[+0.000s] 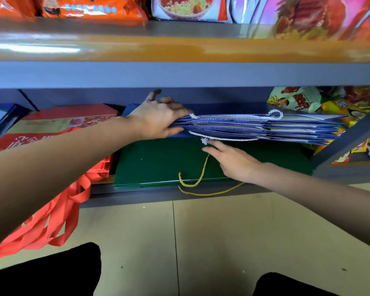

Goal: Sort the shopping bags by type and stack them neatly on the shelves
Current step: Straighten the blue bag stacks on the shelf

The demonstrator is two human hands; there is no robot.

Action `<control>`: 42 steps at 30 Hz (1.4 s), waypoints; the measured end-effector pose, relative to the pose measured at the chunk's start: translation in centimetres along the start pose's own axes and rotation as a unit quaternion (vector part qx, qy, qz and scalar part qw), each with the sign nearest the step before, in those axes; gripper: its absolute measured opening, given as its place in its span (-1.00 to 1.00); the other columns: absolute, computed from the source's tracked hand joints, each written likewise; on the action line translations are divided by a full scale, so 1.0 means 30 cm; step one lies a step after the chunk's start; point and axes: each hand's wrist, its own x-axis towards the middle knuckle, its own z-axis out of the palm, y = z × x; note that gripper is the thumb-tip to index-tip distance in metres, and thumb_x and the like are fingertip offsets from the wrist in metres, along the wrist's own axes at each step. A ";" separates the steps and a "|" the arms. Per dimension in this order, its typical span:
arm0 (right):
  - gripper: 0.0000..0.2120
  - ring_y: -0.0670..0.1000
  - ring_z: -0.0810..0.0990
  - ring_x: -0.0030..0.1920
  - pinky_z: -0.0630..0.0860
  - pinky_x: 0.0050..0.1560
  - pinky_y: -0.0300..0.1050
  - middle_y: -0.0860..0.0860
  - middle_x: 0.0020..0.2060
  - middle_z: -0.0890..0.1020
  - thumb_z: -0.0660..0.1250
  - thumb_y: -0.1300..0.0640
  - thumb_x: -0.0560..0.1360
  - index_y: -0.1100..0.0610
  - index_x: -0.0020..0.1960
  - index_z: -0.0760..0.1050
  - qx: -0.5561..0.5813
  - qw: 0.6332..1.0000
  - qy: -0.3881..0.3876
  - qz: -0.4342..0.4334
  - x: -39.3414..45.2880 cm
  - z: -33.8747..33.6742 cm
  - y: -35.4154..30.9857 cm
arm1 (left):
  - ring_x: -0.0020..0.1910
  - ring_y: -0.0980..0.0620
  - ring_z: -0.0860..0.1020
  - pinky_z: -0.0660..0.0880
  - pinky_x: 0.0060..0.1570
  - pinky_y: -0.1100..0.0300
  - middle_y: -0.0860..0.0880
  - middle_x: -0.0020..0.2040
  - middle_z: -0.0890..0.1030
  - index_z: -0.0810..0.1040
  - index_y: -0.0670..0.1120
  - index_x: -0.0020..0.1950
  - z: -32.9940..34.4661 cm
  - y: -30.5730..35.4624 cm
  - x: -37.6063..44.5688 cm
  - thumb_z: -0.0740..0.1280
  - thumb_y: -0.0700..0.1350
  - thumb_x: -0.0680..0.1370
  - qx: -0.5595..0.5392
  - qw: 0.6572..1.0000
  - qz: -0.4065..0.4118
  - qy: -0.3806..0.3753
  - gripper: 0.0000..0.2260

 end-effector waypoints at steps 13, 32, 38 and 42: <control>-0.47 -0.09 -0.29 0.50 -0.27 0.47 0.04 -0.10 0.51 -0.24 -0.18 -0.21 0.60 -0.15 0.51 -0.24 0.062 0.986 -0.154 -0.020 0.055 0.155 0.042 | 0.39 -0.02 0.29 -0.02 0.43 -0.08 0.03 0.40 0.36 0.18 0.08 0.50 0.009 0.030 -0.013 0.13 0.13 0.59 0.013 1.000 0.015 -0.011 -0.52; -0.19 0.13 -0.29 0.50 -0.25 0.46 0.08 0.15 0.51 -0.26 -0.27 -0.39 0.48 0.13 0.53 -0.29 0.037 0.972 -0.099 0.209 -0.168 0.227 0.134 | 0.35 -0.06 0.35 0.01 0.42 -0.10 -0.01 0.36 0.41 0.22 0.04 0.49 0.042 0.029 -0.017 0.15 0.12 0.58 0.010 0.999 0.034 -0.004 -0.52; 0.02 0.10 -0.35 0.49 -0.37 0.44 -0.01 0.13 0.50 -0.28 -0.52 -0.50 0.25 0.12 0.52 -0.31 0.001 0.996 -0.040 0.082 -0.169 0.199 0.033 | 0.30 -0.10 0.41 0.04 0.39 -0.14 -0.05 0.33 0.46 0.28 0.02 0.47 0.055 0.035 -0.020 0.19 0.09 0.57 -0.004 0.999 0.043 0.007 -0.53; -0.19 -0.03 -0.33 0.49 -0.38 0.42 -0.16 0.03 0.50 -0.29 -0.27 -0.38 0.45 0.10 0.51 -0.35 0.087 0.993 -0.067 -0.034 -0.135 0.195 -0.135 | 0.34 -0.07 0.36 0.00 0.41 -0.11 -0.01 0.38 0.39 0.20 0.05 0.50 0.058 0.041 -0.020 0.13 0.12 0.59 0.012 0.999 0.042 -0.008 -0.52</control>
